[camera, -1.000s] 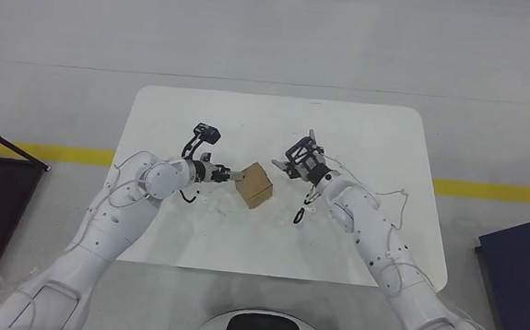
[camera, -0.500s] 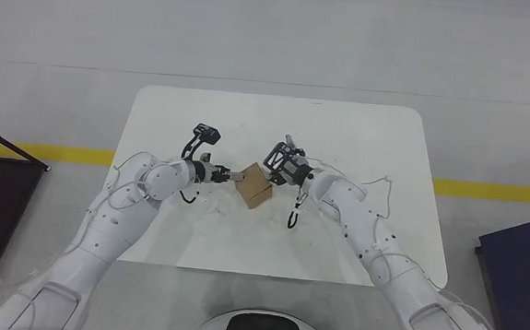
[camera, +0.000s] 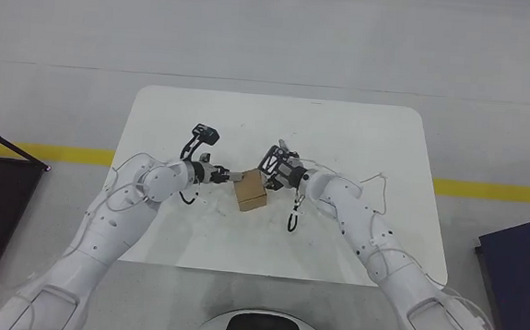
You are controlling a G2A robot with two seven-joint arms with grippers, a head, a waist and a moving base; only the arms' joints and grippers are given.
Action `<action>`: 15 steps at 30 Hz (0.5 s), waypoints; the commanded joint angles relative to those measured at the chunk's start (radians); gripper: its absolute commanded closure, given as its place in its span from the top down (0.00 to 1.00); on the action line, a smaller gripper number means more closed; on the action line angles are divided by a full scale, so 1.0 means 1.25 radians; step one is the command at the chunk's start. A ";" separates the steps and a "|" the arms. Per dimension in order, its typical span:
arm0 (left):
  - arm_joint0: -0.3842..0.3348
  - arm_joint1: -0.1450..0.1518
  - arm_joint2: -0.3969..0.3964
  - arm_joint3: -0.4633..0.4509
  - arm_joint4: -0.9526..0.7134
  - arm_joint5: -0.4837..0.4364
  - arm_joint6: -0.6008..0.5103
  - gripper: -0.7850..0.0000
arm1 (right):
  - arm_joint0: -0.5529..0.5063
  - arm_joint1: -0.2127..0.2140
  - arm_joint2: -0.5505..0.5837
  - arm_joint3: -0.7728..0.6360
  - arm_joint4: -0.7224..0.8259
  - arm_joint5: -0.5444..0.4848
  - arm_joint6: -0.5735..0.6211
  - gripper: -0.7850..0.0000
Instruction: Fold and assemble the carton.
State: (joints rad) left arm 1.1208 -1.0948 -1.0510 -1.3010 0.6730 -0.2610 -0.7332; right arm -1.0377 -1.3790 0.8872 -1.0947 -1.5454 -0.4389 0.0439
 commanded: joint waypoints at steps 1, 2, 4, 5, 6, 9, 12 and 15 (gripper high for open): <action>0.002 0.000 -0.002 -0.001 0.001 0.001 0.000 1.00 | -0.004 0.001 0.012 0.000 0.012 0.023 -0.011 1.00; 0.003 0.001 -0.003 -0.002 0.000 0.001 0.000 1.00 | -0.009 0.002 0.022 -0.003 0.022 0.036 -0.017 1.00; 0.005 0.001 -0.005 -0.004 -0.001 0.001 0.000 1.00 | -0.020 0.006 0.044 -0.009 0.038 0.057 -0.020 1.00; 0.006 0.001 -0.006 -0.004 -0.001 0.001 0.000 1.00 | -0.026 0.008 0.053 -0.013 0.043 0.063 -0.015 1.00; 0.007 0.001 -0.007 -0.005 -0.001 0.000 -0.001 1.00 | -0.030 0.010 0.061 -0.017 0.050 0.060 -0.010 1.00; 0.009 0.002 -0.008 -0.008 0.000 0.000 -0.002 1.00 | -0.036 0.015 0.078 -0.028 0.061 0.044 0.006 1.00; 0.010 0.002 -0.010 -0.009 0.000 -0.001 -0.004 1.00 | -0.034 0.018 0.079 -0.036 0.064 0.008 0.021 1.00; 0.011 0.002 -0.010 -0.010 0.000 -0.001 -0.006 1.00 | -0.030 0.017 0.065 -0.042 0.057 -0.017 0.024 1.00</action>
State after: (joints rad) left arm 1.1343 -1.0921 -1.0633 -1.3131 0.6738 -0.2626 -0.7404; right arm -1.0769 -1.3575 0.9735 -1.1466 -1.4712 -0.4539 0.0734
